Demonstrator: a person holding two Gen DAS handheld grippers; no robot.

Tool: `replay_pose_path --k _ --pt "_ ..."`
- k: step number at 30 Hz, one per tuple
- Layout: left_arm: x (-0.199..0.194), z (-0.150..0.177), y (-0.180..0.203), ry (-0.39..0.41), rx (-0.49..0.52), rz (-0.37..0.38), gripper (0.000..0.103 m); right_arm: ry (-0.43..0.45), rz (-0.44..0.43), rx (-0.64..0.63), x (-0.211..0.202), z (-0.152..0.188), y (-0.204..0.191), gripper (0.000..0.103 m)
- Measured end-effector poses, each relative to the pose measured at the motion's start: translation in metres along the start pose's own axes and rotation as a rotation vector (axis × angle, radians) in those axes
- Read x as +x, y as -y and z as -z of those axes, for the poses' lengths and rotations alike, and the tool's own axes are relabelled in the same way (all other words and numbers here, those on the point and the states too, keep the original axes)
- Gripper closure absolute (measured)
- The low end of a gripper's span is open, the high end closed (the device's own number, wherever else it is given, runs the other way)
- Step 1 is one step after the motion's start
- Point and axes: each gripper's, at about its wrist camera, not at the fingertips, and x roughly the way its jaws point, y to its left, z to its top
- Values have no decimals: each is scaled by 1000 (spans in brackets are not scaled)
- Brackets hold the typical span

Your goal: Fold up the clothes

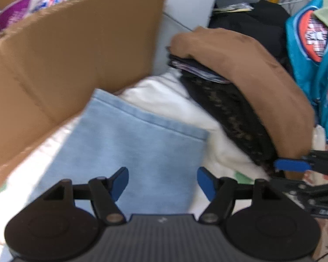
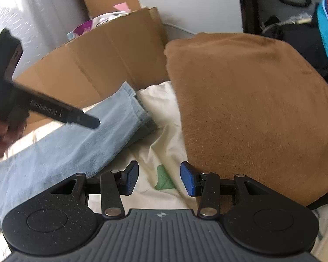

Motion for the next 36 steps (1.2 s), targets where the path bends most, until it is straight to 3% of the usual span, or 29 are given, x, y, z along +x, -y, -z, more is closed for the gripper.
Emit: replay_pose_path --k 12,19,22,23,30,34,36 --pt "24 3 25 30 31 10 27 -28 7 -17 10 14 2 53" --pt "47 8 34 38 46 -31 27 -40 24 2 9 23 4 54" --pt "60 9 41 42 105 -98 27 -45 45 -20 9 26 1 54" --pt "64 8 43 42 120 -130 28 -43 47 -22 11 25 -1 54" --pt "40 1 31 133 94 -132 52 -30 56 -33 18 18 -12 54" --pt "26 -4 25 146 94 -99 84 -23 61 -40 22 13 -19 54" --pt "21 -6 21 151 76 -82 92 -19 63 -44 24 11 -22 54"
